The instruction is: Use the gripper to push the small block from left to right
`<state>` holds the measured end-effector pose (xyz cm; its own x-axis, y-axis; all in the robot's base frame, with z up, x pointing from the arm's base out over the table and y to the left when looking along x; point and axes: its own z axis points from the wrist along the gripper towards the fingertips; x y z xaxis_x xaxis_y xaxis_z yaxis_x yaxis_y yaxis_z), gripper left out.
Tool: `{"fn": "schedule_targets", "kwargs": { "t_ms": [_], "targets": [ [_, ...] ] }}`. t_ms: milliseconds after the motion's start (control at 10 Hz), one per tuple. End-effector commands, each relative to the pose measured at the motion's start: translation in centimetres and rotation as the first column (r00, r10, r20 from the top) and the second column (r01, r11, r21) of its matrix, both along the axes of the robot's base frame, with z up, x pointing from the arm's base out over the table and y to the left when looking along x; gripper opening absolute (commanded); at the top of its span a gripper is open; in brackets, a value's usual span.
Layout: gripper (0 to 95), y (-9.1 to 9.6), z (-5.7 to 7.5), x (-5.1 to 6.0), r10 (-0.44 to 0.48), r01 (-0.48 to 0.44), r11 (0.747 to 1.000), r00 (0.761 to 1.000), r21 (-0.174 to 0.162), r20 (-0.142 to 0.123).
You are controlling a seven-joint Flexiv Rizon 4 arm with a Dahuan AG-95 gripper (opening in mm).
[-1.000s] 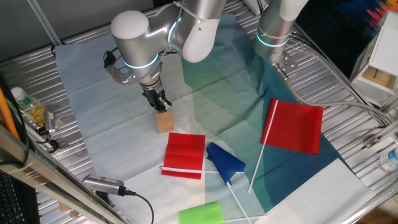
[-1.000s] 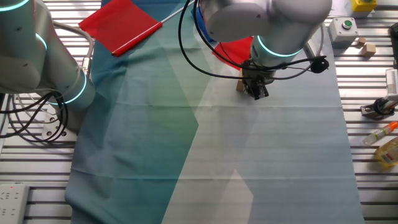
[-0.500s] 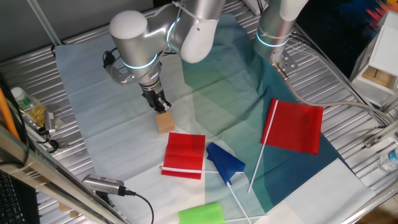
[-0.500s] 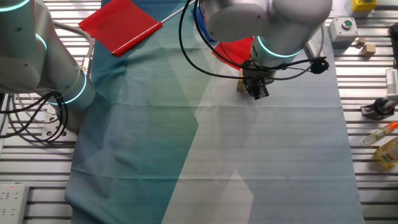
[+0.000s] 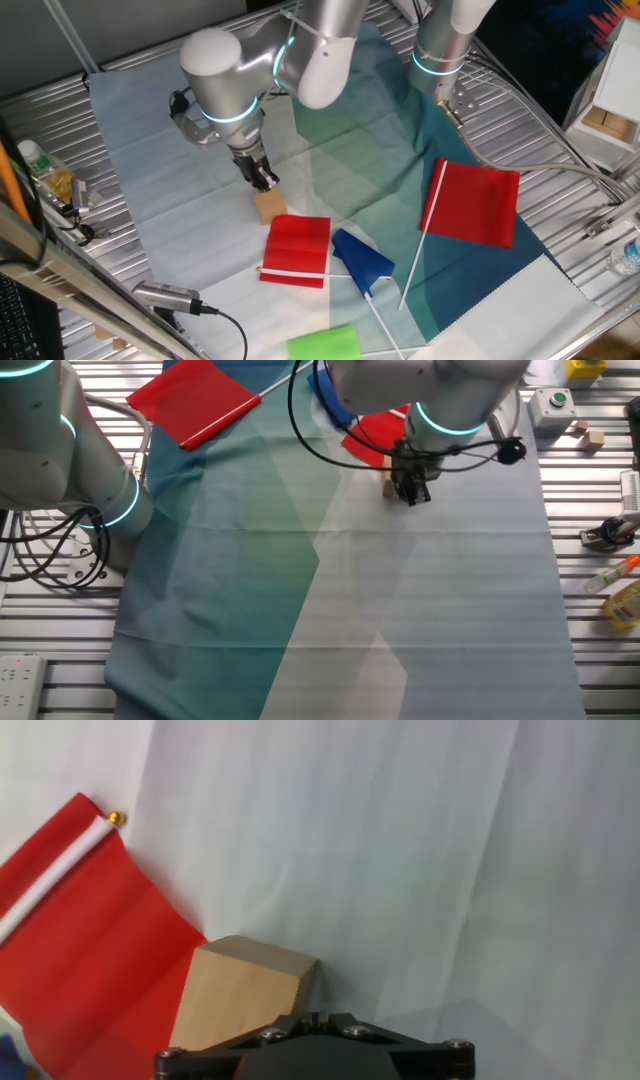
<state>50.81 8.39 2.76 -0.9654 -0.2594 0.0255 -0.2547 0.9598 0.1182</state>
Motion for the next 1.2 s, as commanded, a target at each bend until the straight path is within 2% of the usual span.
{"fn": "schedule_targets", "kwargs": {
  "t_ms": [100, 700, 1200],
  "targets": [
    [0.0, 0.4, 0.1, -0.1, -0.007, 0.007, 1.0, 1.0, -0.001, -0.001],
    [0.0, 4.5, 0.3, -0.6, -0.072, 0.072, 0.997, 0.997, -0.014, -0.008],
    [0.0, 5.0, 0.3, -0.6, -0.075, 0.075, 0.997, 0.997, -0.018, -0.011]
  ]
}}
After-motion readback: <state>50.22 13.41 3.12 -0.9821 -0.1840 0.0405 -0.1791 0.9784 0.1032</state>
